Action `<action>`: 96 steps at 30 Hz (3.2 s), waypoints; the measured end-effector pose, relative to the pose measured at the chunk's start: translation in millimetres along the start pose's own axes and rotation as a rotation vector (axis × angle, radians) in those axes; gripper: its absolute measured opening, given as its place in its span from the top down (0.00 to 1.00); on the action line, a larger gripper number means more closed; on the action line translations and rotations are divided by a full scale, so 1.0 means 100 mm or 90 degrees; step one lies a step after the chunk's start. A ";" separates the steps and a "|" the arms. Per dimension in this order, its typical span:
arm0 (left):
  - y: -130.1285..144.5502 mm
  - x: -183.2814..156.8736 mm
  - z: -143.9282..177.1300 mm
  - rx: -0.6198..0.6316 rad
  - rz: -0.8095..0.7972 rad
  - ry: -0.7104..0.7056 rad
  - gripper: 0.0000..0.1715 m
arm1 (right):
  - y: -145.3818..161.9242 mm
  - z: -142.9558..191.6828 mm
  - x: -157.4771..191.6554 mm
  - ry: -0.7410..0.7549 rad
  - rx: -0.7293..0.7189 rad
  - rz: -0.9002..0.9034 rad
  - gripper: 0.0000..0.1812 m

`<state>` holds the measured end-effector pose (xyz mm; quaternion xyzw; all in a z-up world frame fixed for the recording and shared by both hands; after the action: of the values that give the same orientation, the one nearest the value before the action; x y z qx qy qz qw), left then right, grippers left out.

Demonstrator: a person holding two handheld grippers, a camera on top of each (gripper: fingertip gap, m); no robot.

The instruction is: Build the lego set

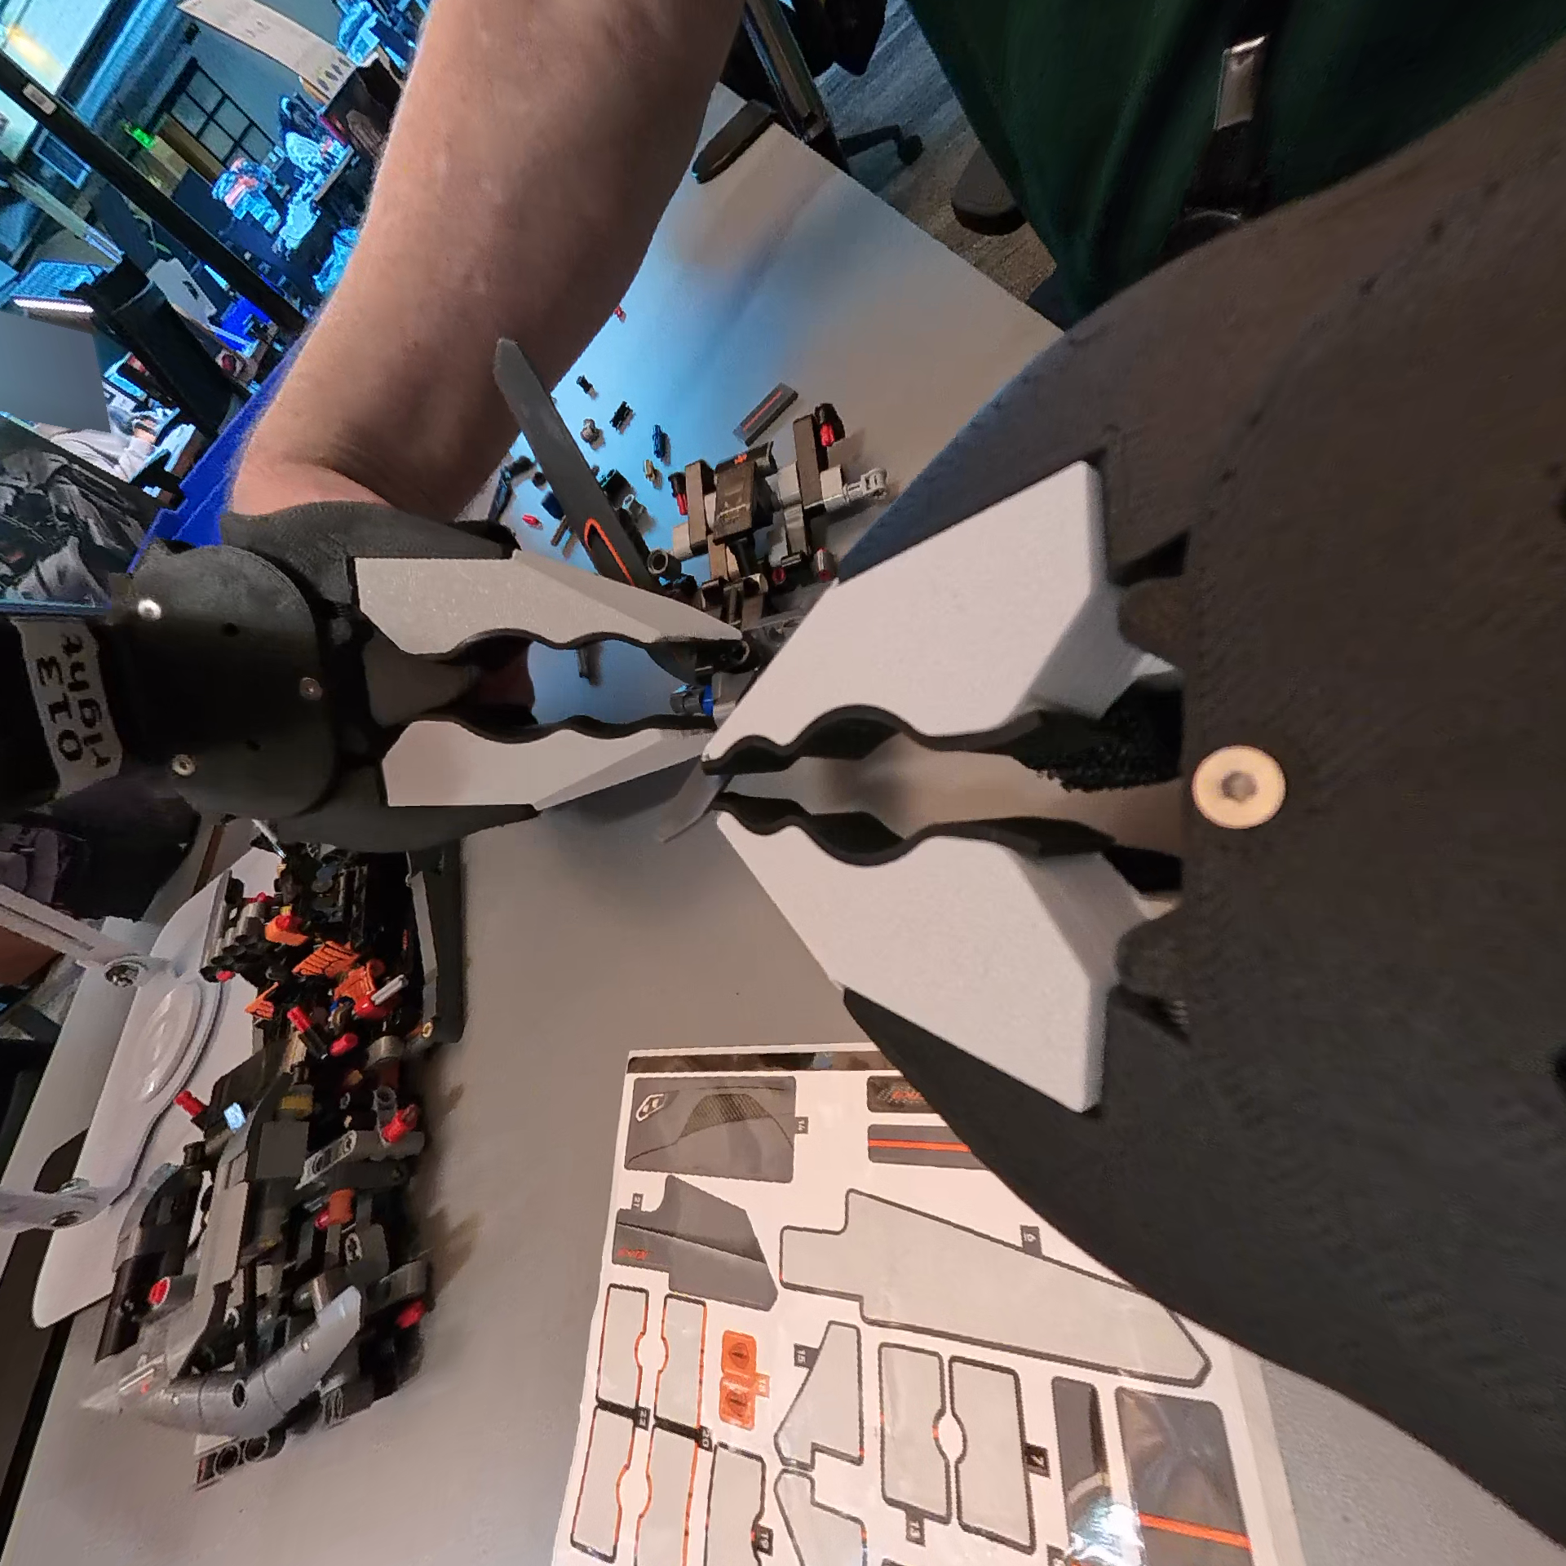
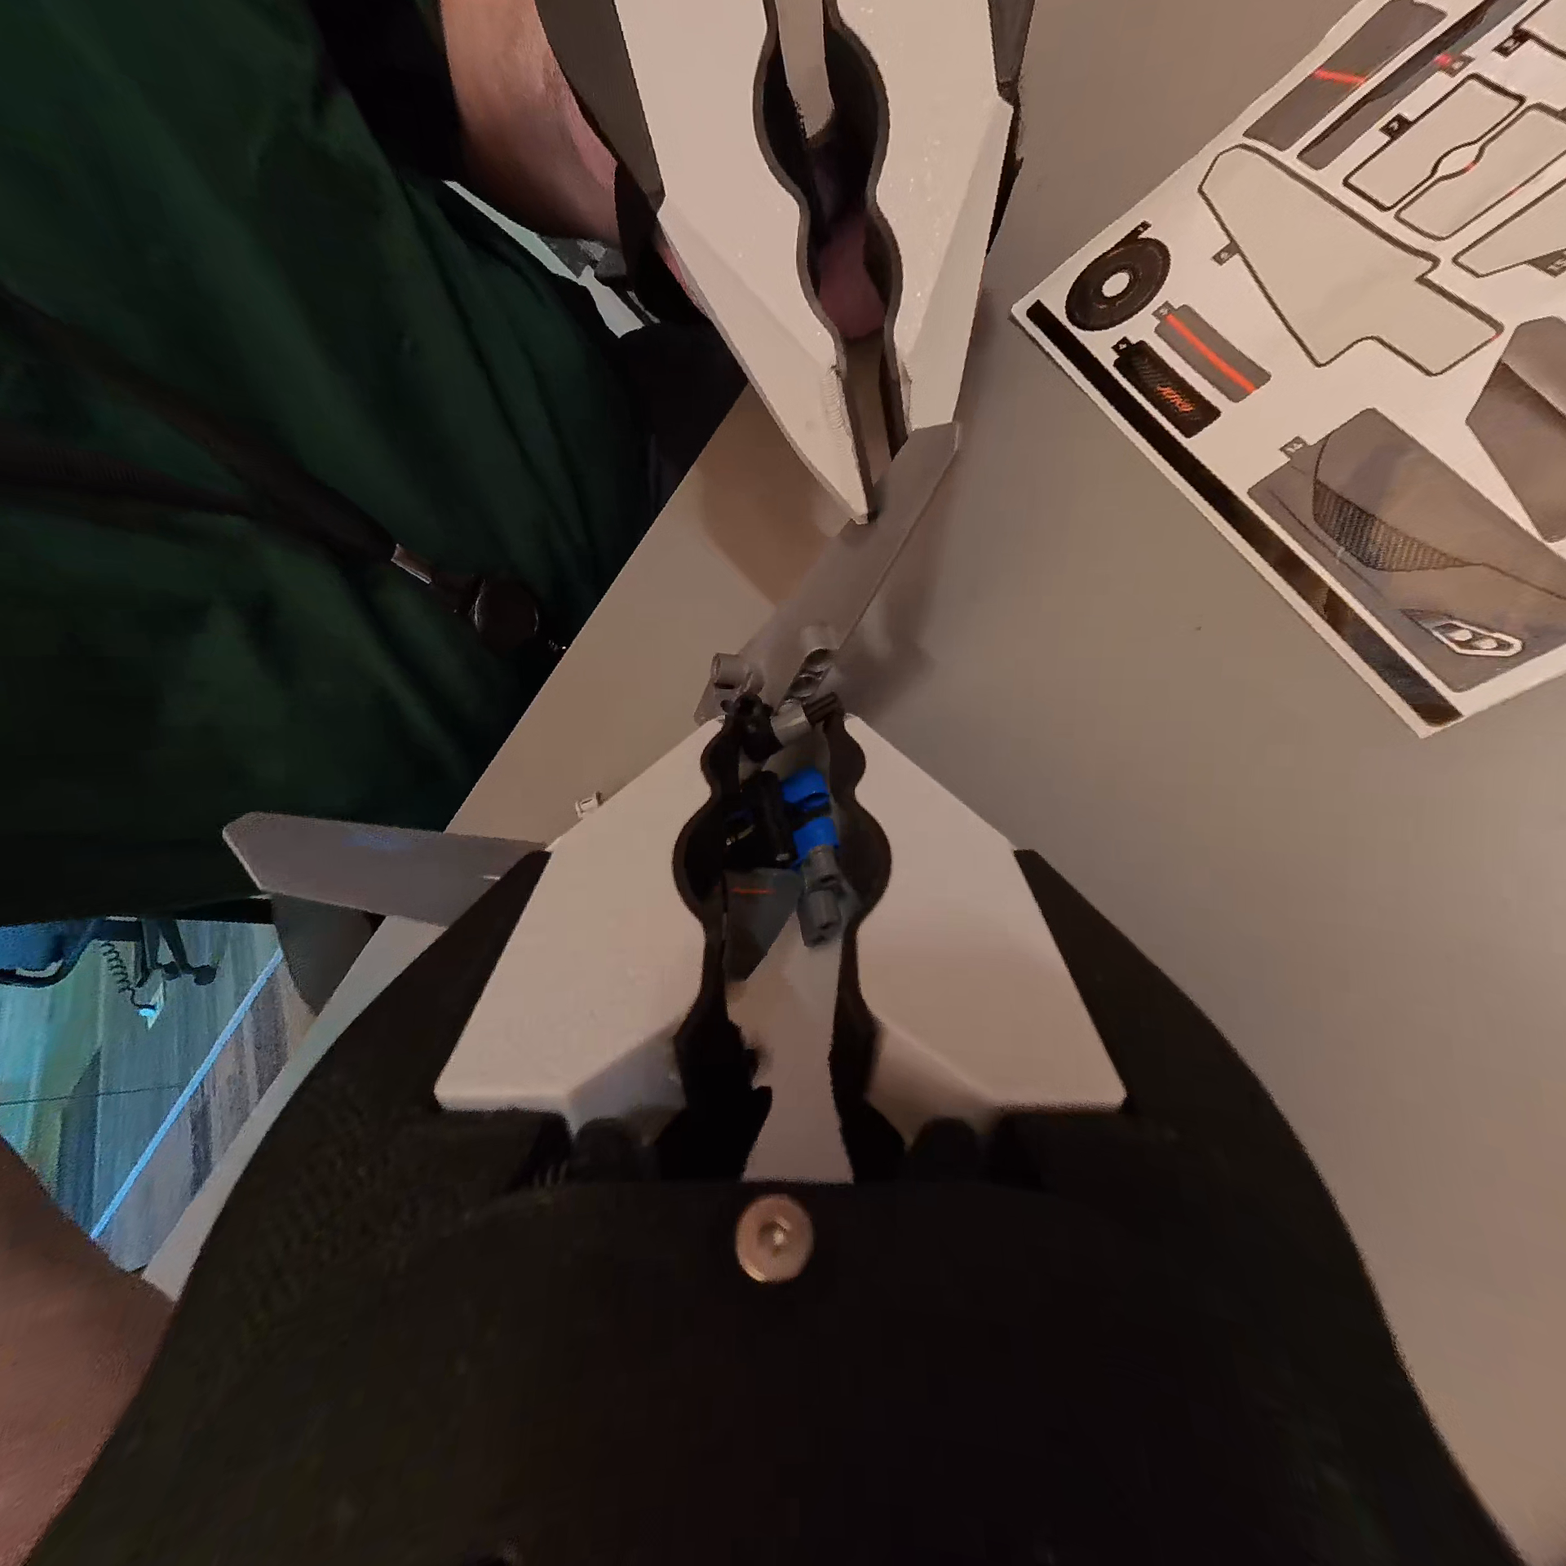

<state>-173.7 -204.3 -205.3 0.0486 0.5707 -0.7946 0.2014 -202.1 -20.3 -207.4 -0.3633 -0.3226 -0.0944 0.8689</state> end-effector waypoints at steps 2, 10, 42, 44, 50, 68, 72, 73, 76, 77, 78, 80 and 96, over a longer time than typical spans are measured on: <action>0.00 0.00 0.00 0.000 0.002 0.000 0.98 | 0.00 0.00 0.02 0.014 -0.001 0.020 0.90; -0.01 0.02 0.00 -0.001 0.004 -0.001 0.99 | 0.00 0.02 -0.04 -0.019 -0.010 -0.058 0.91; -0.01 0.04 -0.04 0.026 -0.003 -0.011 0.99 | -0.04 0.05 0.10 0.109 0.027 0.160 0.88; -0.01 0.04 -0.05 0.030 -0.005 -0.013 0.99 | -0.03 0.02 0.08 0.101 0.040 0.154 0.86; -0.01 0.05 -0.05 0.027 -0.001 -0.015 0.99 | -0.03 0.05 0.10 0.098 0.026 0.171 0.88; -0.02 0.04 -0.12 0.054 -0.020 -0.032 0.99 | -0.03 -0.10 0.20 0.114 0.050 0.213 0.91; -0.02 0.02 -0.14 0.056 -0.027 -0.036 1.00 | -0.02 -0.13 0.23 0.120 0.042 0.220 0.91; -0.02 0.02 -0.14 0.055 -0.028 -0.036 1.00 | -0.02 -0.14 0.23 0.120 0.038 0.221 0.91; -0.03 0.01 -0.16 0.056 -0.030 -0.039 1.00 | -0.03 -0.18 0.23 0.124 0.026 0.222 0.92; -0.03 0.01 -0.16 0.057 -0.030 -0.039 1.00 | -0.03 -0.19 0.24 0.127 0.023 0.222 0.92; -0.03 0.01 -0.17 0.058 -0.031 -0.040 1.00 | -0.03 -0.20 0.24 0.131 0.022 0.224 0.92; -0.03 0.00 -0.18 0.058 -0.032 -0.042 1.00 | -0.04 -0.21 0.25 0.142 0.019 0.225 0.93; -0.06 0.01 -0.27 0.059 -0.031 -0.056 1.00 | -0.02 -0.26 0.27 0.225 -0.036 0.187 0.96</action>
<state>-180.8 -177.7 -209.2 0.0088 0.5247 -0.8263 0.2046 -169.1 -37.3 -203.0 -0.4081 -0.1063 -0.0381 0.9059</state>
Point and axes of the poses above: each gripper's, where its closed fingertips meet, z back along the fingers, y out of its underside, x = y × z across the jaws, the point moved 10 cm from there along z, back along the fingers, and after that the axes turned 6 degrees about -z, right-handed, at the moved point
